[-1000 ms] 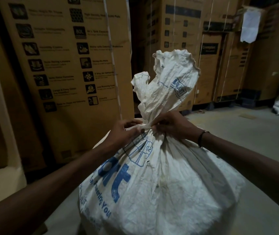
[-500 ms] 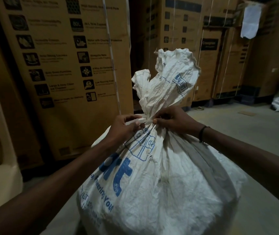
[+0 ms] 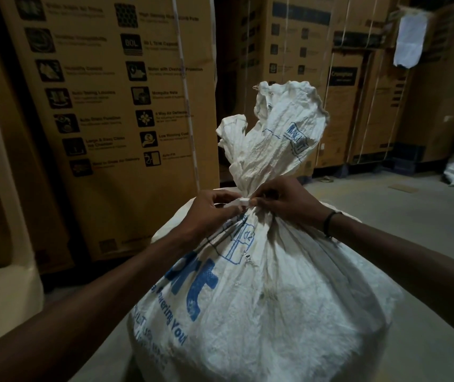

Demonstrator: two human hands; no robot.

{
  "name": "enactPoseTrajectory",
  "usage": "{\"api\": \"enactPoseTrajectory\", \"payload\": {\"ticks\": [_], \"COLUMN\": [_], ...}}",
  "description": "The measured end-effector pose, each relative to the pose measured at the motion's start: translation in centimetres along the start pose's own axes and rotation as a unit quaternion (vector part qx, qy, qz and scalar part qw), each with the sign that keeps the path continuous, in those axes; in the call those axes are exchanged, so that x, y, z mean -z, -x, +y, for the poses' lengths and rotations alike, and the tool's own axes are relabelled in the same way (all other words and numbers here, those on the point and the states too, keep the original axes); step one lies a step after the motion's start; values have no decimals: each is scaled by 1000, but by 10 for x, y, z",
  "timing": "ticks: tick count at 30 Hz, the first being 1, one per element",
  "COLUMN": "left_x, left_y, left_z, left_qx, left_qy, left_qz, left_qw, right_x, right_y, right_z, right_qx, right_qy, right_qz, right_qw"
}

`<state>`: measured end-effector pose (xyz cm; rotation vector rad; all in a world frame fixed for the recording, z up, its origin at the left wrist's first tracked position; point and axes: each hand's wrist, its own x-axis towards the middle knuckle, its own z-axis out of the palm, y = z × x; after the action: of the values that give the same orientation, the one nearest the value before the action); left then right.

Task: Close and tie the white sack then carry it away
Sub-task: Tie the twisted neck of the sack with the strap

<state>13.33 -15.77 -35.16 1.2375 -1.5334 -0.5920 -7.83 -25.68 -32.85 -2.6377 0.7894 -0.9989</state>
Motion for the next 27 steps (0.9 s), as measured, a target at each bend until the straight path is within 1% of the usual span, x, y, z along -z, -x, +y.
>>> {"api": "enactPoseTrajectory", "payload": {"ticks": [2, 3, 5, 6, 7, 9, 11, 13, 18, 22, 25, 27], "left_x": [1, 1, 3, 4, 4, 5, 3, 1, -5, -7, -8, -7], "left_y": [-1, 0, -4, -5, -6, -8, -10, -12, -12, -10, -9, -10], "left_z": [3, 6, 9, 10, 10, 7, 1, -5, -5, -6, -6, -7], "left_qx": [14, 33, 86, 103, 109, 89, 60, 45, 24, -8, -26, -20], "left_qy": [16, 60, 163, 178, 171, 110, 49, 17, 27, 24, 19, 16], "left_qz": [-23, -43, -70, -75, -75, -68, -43, -13, -6, 15, 17, 3], "left_qw": [1000, 997, 980, 976, 976, 988, 996, 999, 999, 1000, 999, 1000], "right_x": [0, 0, 0, 0, -1, -2, -1, 1, 5, 11, 8, 0], "right_y": [2, 3, 5, 6, 6, 7, 7, 6, 11, 13, 19, 21], "right_z": [0, 0, -1, -1, -1, -2, -4, -4, -4, -6, -18, -25], "right_qx": [8, 6, -5, -7, -8, -15, -22, -9, 4, 59, 37, 31], "right_qy": [-6, -17, -41, -52, -62, -76, -81, -65, -43, -24, -36, -17], "right_qz": [7, 12, 25, 29, 29, 18, 1, -9, 1, -16, 10, 18], "right_qw": [1000, 1000, 999, 998, 998, 997, 996, 998, 999, 998, 999, 999]}}
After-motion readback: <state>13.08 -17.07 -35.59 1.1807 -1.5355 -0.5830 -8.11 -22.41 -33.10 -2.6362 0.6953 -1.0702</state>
